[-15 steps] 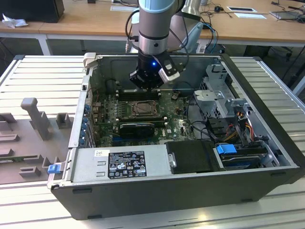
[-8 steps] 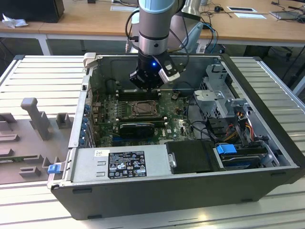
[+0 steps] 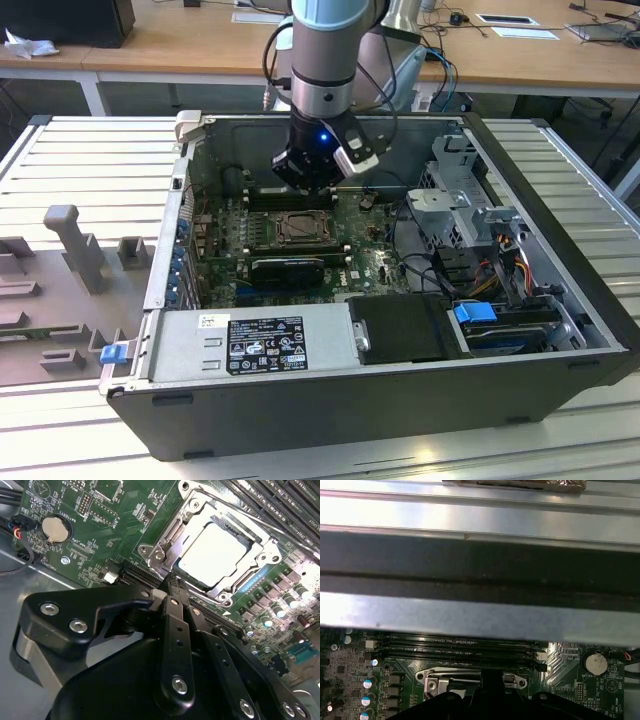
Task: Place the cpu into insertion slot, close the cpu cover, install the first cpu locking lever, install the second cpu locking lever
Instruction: 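Install the second cpu locking lever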
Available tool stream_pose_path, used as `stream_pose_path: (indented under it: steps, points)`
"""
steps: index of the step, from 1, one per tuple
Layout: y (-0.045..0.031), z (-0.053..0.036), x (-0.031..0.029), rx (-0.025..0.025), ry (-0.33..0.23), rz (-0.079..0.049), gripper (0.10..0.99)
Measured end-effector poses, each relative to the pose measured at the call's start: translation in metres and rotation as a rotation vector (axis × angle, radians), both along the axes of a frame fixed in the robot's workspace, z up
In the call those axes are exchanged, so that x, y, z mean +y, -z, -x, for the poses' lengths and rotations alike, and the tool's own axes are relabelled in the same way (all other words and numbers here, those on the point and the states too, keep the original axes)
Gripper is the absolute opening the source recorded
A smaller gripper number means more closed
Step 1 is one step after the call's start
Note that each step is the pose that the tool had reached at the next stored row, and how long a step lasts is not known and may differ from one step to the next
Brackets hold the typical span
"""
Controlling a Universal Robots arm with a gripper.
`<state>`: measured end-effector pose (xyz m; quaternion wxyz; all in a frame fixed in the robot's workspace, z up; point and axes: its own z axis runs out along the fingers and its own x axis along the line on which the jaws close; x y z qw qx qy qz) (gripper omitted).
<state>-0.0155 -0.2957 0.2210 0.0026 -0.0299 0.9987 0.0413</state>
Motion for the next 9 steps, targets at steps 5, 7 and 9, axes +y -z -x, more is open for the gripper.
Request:
stream_pose_path:
  steps: [5, 7, 9]
  points:
    - [-0.0038, 0.0000, -0.0014, 0.0000, 0.000, 0.000, 0.106]
    - [-0.0242, 0.0000, -0.0015, 0.0000, 0.000, 0.003, 0.106]
    - [-0.0325, 0.0000, -0.0015, 0.0000, 0.001, 0.005, 0.106]
